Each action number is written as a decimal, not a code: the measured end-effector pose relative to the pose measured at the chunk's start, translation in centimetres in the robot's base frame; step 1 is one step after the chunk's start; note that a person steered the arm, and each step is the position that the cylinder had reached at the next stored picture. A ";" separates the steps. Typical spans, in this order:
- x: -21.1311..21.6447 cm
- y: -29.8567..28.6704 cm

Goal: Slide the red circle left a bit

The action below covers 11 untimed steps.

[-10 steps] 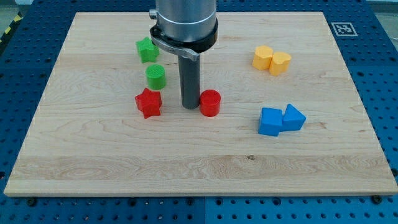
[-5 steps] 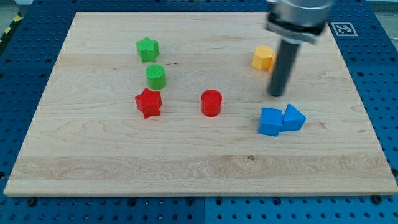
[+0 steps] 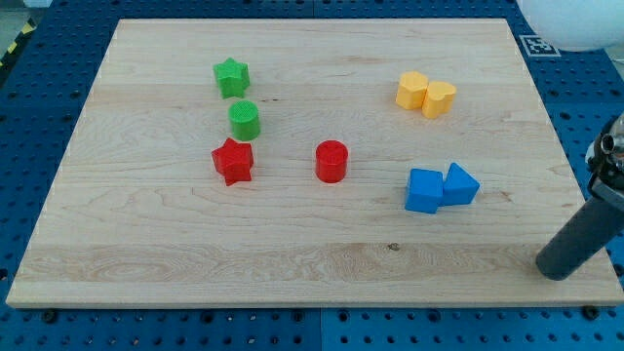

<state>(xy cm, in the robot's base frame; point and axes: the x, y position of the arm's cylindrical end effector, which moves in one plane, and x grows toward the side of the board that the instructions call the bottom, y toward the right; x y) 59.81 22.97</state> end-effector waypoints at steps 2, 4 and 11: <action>-1.6 -4.6; -5.6 -15.5; -12.7 -15.7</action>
<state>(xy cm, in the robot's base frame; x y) 47.11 7.30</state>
